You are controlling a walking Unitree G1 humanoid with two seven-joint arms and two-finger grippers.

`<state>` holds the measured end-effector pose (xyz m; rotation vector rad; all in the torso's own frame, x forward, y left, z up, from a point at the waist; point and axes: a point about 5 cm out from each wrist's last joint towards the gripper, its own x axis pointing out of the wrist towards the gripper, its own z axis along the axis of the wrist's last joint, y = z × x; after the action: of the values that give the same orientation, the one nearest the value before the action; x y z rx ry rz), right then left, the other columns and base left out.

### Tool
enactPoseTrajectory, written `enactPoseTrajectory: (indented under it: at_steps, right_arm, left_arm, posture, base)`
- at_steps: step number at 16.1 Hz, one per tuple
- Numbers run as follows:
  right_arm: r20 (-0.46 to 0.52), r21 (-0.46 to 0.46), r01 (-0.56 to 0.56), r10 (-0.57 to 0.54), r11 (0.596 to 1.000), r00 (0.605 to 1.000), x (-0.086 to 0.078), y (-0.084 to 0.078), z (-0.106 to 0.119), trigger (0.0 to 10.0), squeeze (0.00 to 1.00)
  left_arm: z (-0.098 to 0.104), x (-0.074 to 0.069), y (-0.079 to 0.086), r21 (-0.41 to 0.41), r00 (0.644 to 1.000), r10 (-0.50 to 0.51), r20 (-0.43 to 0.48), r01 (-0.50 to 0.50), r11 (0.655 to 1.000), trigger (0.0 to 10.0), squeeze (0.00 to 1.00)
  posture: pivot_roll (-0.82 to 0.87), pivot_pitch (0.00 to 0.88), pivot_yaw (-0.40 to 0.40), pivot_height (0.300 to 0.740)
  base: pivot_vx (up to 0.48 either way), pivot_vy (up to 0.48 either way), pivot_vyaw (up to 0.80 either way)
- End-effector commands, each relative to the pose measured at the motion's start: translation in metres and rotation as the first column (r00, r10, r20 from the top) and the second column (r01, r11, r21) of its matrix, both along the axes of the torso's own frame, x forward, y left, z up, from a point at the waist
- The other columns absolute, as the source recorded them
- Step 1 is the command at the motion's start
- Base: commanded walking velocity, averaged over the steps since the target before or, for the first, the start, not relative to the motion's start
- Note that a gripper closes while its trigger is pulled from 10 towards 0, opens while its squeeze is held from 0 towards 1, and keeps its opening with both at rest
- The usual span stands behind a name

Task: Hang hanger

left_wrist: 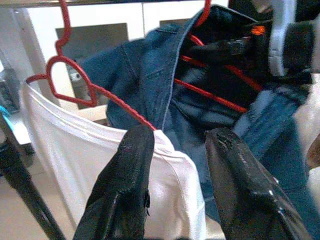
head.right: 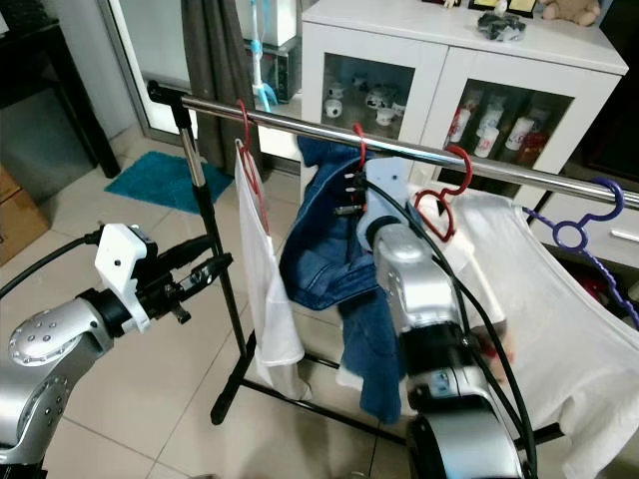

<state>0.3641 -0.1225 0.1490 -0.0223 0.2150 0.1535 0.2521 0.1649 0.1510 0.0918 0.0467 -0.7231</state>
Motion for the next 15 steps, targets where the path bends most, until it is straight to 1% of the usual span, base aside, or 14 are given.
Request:
enactPoseTrajectory:
  at_steps: [1, 2, 3, 4, 5, 7, 9, 11, 12, 13, 14, 15]
  right_arm:
    - [-0.047, 0.001, 0.032, -0.032, 0.999, 0.998, 0.0, -0.005, -0.006, 10.0, 0.0]
    - [-0.081, -0.009, 0.023, -0.024, 1.0, 0.996, -0.003, -0.004, -0.014, 10.0, 0.0]
    - [-0.098, 0.001, 0.014, -0.014, 1.0, 0.995, -0.008, -0.005, -0.019, 10.0, 0.0]
    - [-0.094, 0.014, 0.013, -0.012, 1.0, 0.996, -0.009, -0.005, -0.019, 10.0, 0.0]
    - [-0.054, 0.058, -0.009, 0.012, 0.998, 0.998, -0.017, -0.006, -0.015, 10.0, 1.0]
    - [-0.03, 0.066, -0.04, 0.042, 0.997, 0.999, -0.024, -0.007, -0.01, 10.0, 1.0]
    - [0.011, 0.063, -0.086, 0.085, 0.994, 0.996, -0.036, -0.006, 0.002, 10.0, 1.0]
    - [0.036, 0.049, -0.117, 0.115, 0.992, 0.993, -0.044, -0.005, 0.01, 10.0, 1.0]
    - [0.059, 0.061, -0.153, 0.15, 0.986, 0.987, -0.052, -0.002, 0.018, 10.0, 1.0]
    - [0.079, 0.066, -0.196, 0.191, 0.978, 0.978, -0.06, 0.001, 0.024, 10.0, 1.0]
    - [0.09, 0.067, -0.235, 0.229, 0.97, 0.969, -0.069, 0.003, 0.029, 10.0, 1.0]
    - [0.086, 0.063, -0.248, 0.242, 0.967, 0.966, -0.074, 0.003, 0.03, 10.0, 1.0]
  left_arm:
    - [0.004, -0.003, -0.001, 0.002, 1.0, -0.019, 0.01, 0.019, 1.0, 10.0, 0.0]
    - [0.003, -0.003, -0.001, 0.001, 1.0, -0.02, 0.007, 0.02, 1.0, 10.0, 0.0]
    - [0.003, -0.003, -0.001, 0.001, 1.0, -0.018, 0.005, 0.018, 1.0, 10.0, 0.0]
    - [0.003, -0.003, -0.001, 0.001, 1.0, -0.017, 0.005, 0.017, 1.0, 10.0, 0.0]
    - [0.002, -0.003, 0.001, 0.008, 1.0, -0.001, 0.0, 0.001, 1.0, 10.0, 0.0]
    - [0.0, -0.002, 0.002, 0.021, 1.0, 0.011, -0.004, -0.01, 1.0, 10.0, 0.0]
    - [-0.003, 0.001, 0.004, 0.043, 0.999, 0.043, 0.006, -0.043, 0.998, 10.0, 0.0]
    - [-0.003, 0.001, 0.004, 0.046, 0.998, 0.059, 0.023, -0.06, 0.997, 10.0, 0.0]
    - [-0.002, 0.001, 0.004, 0.042, 0.997, 0.068, 0.029, -0.069, 0.997, 10.0, 0.0]
    - [-0.003, 0.003, 0.005, 0.047, 0.995, 0.091, 0.031, -0.092, 0.995, 10.0, 0.0]
    - [-0.007, 0.007, 0.008, 0.066, 0.987, 0.161, 0.001, -0.161, 0.985, 10.0, 0.0]
    - [-0.009, 0.009, 0.009, 0.064, 0.979, 0.205, -0.012, -0.203, 0.977, 10.0, 0.0]
  posture:
    - [0.06, 0.0, -0.017, 0.74]
    - [0.06, 0.0, -0.018, 0.74]
    - [0.06, 0.0, -0.018, 0.74]
    - [0.06, 0.0, -0.014, 0.74]
    - [0.06, 0.0, -0.011, 0.74]
    - [0.05, 0.0, -0.004, 0.74]
    - [0.05, 0.0, -0.005, 0.74]
    - [0.05, 0.0, -0.005, 0.74]
    - [0.05, 0.0, -0.007, 0.74]
    - [0.04, 0.0, -0.007, 0.74]
    - [0.04, 0.0, -0.007, 0.74]
    - [0.04, 0.0, -0.007, 0.74]
  base:
    - [0.0, 0.0, 0.0]
    - [0.0, 0.0, 0.0]
    - [0.0, 0.0, 0.0]
    - [0.0, 0.0, 0.0]
    - [0.0, 0.0, 0.0]
    - [0.0, 0.0, 0.0]
    - [0.0, 0.0, 0.0]
    - [0.0, 0.0, 0.0]
    - [0.0, 0.0, 0.0]
    - [0.0, 0.0, 0.0]
    - [0.0, 0.0, 0.0]
    - [0.0, 0.0, 0.0]
